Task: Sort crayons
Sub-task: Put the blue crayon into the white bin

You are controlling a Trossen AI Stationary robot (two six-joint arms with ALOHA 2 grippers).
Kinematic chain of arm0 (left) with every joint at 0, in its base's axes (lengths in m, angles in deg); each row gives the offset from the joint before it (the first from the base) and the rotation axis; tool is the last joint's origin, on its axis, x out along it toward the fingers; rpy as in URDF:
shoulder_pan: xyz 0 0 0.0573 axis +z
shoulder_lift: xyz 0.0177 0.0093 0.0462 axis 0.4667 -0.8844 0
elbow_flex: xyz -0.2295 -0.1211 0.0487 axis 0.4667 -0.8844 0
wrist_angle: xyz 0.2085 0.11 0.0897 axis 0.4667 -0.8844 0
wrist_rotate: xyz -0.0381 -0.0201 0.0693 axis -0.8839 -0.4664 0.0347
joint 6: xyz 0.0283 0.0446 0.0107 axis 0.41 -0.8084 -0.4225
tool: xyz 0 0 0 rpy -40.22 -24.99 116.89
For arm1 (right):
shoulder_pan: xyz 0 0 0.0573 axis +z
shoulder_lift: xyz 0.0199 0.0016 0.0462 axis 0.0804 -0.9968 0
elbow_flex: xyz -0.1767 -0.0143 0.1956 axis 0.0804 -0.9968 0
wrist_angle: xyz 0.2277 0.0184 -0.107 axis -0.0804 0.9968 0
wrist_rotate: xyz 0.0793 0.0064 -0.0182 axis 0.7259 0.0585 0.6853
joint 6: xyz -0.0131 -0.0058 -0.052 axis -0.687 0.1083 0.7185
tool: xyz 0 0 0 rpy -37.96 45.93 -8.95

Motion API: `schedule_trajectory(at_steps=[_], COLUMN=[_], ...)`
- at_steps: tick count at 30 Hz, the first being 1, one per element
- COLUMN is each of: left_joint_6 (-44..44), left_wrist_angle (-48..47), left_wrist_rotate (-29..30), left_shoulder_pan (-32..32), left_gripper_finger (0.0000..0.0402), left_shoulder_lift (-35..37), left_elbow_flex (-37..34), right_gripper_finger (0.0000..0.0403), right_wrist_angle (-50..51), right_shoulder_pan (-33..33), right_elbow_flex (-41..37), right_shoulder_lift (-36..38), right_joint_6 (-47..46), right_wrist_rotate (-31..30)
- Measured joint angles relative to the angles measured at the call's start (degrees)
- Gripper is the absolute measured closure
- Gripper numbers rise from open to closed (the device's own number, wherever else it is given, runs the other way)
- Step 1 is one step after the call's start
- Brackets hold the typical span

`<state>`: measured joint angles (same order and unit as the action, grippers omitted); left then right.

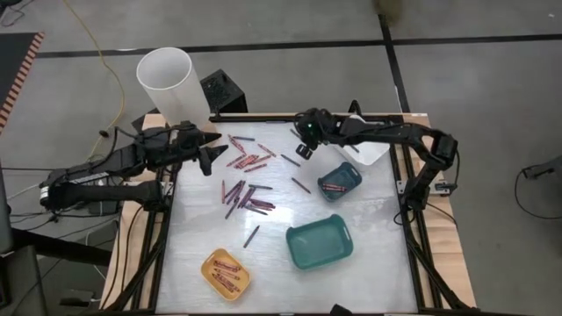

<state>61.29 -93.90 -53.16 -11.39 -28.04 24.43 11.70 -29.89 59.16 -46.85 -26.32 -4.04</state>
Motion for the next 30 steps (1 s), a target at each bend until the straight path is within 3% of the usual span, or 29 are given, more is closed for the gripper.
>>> schedule_trajectory(at_steps=[7,12,18,26,30], left_joint_6=[-2.5,-1.7,0.1,2.1,2.0], left_wrist_angle=[2.5,4.8,7.5,8.6,8.6], left_wrist_rotate=[3.4,0.3,0.7,-2.5,-3.0], left_shoulder_pan=[1.8,4.2,5.6,5.6,5.6], left_gripper_finger=[0.0168,0.0168,0.0168,0.0168,0.0168], left_shoulder_lift=[1.0,1.3,0.7,0.7,0.7], left_elbow_flex=[0.0,0.0,0.0,0.0,0.0], right_gripper_finger=[0.029,0.029,0.029,0.0288,0.0262], right_wrist_angle=[-2.6,-2.9,-5.7,-3.0,2.3], right_shoulder_pan=[-0.5,-1.8,-2.7,-2.1,-2.0], right_elbow_flex=[0.0,0.0,0.1,3.5,8.6], right_shoulder_lift=[0.0,0.0,-1.2,-9.1,-13.7], right_joint_6=[2.1,1.9,1.6,1.2,0.9], right_wrist_rotate=[0.1,1.4,4.6,4.8,4.8])
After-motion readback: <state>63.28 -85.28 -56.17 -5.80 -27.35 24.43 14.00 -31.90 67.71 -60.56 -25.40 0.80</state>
